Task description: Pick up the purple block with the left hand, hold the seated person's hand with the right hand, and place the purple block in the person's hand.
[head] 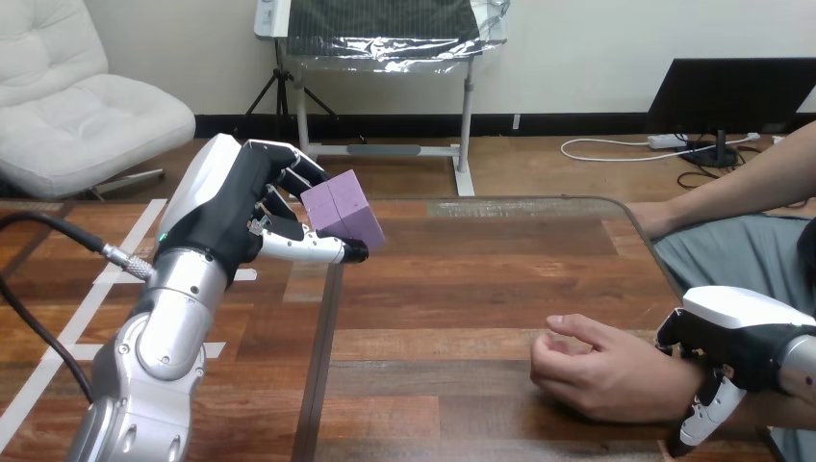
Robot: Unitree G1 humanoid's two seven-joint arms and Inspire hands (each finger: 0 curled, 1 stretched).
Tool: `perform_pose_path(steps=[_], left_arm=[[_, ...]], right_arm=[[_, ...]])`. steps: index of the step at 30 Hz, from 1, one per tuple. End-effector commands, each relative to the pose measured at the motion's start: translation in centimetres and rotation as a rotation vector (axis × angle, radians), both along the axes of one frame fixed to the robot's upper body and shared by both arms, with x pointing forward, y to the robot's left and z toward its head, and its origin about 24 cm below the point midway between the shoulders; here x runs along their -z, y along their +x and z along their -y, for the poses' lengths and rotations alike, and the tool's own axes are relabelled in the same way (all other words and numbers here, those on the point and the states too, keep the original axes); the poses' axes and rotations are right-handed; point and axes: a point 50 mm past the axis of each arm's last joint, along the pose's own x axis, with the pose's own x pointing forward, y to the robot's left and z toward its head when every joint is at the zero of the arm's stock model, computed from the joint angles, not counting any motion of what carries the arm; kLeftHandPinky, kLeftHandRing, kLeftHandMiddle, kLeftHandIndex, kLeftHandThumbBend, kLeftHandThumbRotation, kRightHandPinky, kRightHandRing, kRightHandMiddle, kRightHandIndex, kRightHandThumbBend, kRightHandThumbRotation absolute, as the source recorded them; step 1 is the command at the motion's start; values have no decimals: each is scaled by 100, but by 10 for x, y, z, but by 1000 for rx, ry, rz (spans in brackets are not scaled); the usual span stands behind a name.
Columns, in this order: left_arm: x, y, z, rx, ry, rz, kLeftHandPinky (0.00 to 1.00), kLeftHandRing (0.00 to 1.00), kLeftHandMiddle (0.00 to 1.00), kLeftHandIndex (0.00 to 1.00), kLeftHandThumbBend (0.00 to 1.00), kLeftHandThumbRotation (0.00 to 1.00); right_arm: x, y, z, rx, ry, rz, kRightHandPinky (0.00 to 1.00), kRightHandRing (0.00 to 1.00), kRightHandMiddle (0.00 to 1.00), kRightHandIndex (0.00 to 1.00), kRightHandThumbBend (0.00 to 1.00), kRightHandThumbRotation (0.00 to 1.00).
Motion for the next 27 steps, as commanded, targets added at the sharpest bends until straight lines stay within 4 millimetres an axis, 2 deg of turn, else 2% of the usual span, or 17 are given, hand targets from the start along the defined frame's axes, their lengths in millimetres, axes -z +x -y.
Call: perform_pose_path(steps=[1, 15, 23, 27], left_arm=[[-20, 4, 2, 19, -3, 85, 29, 36, 41, 45, 69, 0], [-17, 6, 3, 32, 1, 85, 31, 37, 42, 45, 69, 0], [-15, 8, 6, 38, 2, 77, 31, 37, 42, 45, 69, 0], [-13, 8, 7, 43, -3, 68, 31, 37, 42, 45, 69, 0]], right_arm=[[12, 1, -6, 13, 73, -5, 22, 32, 42, 46, 88, 0], [3, 9, -3, 14, 93, 66, 26, 35, 45, 46, 87, 1], [-3, 14, -2, 20, 114, 108, 22, 29, 40, 47, 88, 3], [-7, 17, -1, 21, 120, 123, 22, 30, 40, 48, 88, 4]])
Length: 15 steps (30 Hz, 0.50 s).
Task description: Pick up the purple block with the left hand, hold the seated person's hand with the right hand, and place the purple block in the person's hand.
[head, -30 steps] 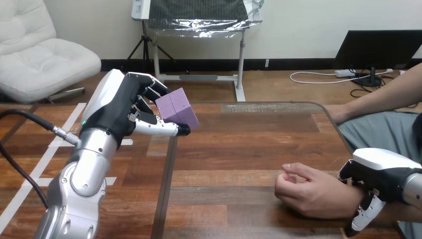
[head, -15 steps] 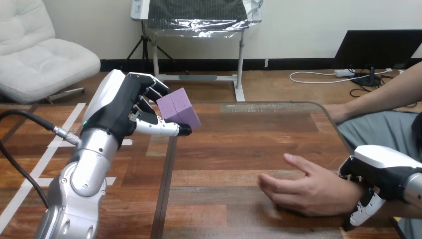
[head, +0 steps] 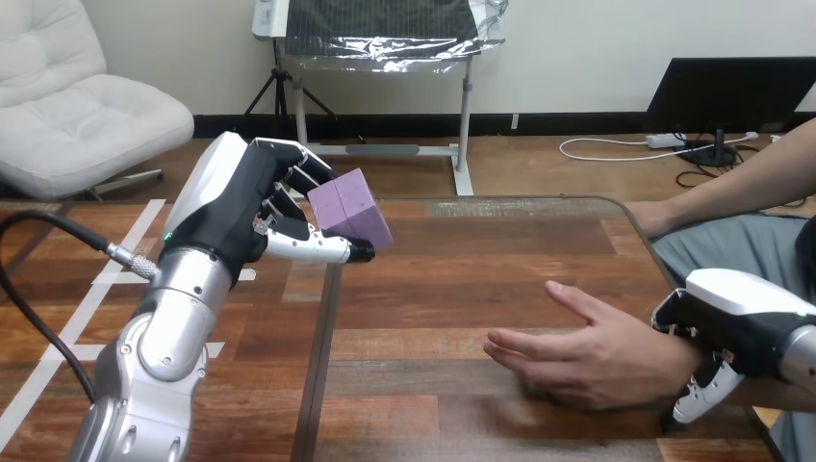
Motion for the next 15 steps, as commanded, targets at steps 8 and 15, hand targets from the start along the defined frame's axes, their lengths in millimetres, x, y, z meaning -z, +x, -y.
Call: perform_pose_path(steps=[8, 15], left_arm=[[-10, 9, 8, 34, -16, 48, 31, 37, 42, 46, 69, 0], [-5, 11, 12, 53, -31, 37, 31, 37, 42, 46, 68, 0]], right_arm=[[-12, 15, -6, 13, 69, 78, 25, 33, 43, 48, 89, 7], [-20, 19, -8, 2, 84, 104, 26, 33, 43, 49, 90, 8]])
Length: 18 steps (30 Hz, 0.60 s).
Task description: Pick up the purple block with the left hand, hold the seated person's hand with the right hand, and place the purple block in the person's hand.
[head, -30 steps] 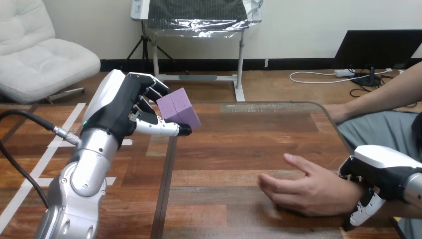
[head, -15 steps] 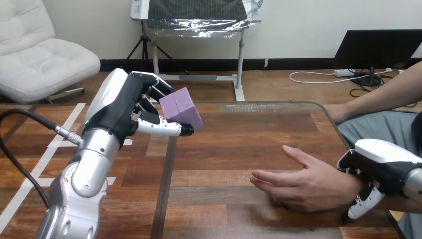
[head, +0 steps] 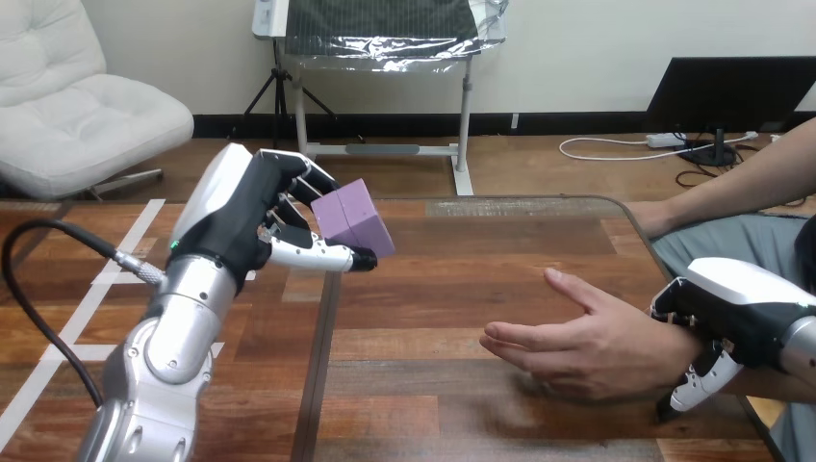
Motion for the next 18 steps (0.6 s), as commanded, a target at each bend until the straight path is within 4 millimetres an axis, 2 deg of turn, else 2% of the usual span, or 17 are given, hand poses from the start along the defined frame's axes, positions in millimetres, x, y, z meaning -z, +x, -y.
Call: perform_pose_path(steps=[1, 18], left_arm=[[-15, 9, 11, 45, -19, 71, 31, 37, 42, 46, 68, 0], [1, 18, 26, 93, -70, 38, 31, 37, 42, 45, 69, 0]], right_arm=[[-16, 15, -8, -4, 64, 79, 26, 33, 43, 49, 90, 8], [-29, 24, -22, -25, 88, 117, 29, 37, 46, 50, 92, 11]])
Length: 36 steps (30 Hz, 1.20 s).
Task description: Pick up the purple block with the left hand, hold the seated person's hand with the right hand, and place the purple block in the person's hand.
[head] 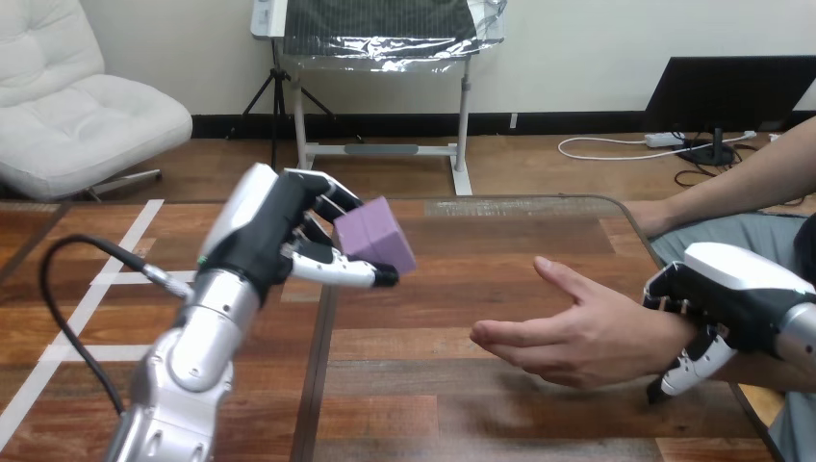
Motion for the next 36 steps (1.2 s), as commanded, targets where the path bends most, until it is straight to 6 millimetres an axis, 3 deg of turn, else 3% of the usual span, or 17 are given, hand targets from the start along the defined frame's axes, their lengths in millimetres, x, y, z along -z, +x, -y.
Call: perform_pose_path(steps=[1, 24, 36], left_arm=[[-19, 14, 13, 36, -13, 87, 32, 38, 42, 46, 69, 0], [-3, 31, 38, 98, -37, 22, 33, 40, 44, 47, 67, 0], [-1, 37, 54, 135, -32, 7, 32, 39, 43, 47, 68, 0]], right_arm=[[-21, 17, -17, -26, 46, 86, 29, 38, 46, 51, 91, 11], [-30, 22, -46, -83, 78, 85, 37, 44, 51, 52, 93, 14], [-35, 23, -61, -116, 101, 81, 37, 44, 50, 52, 92, 16]])
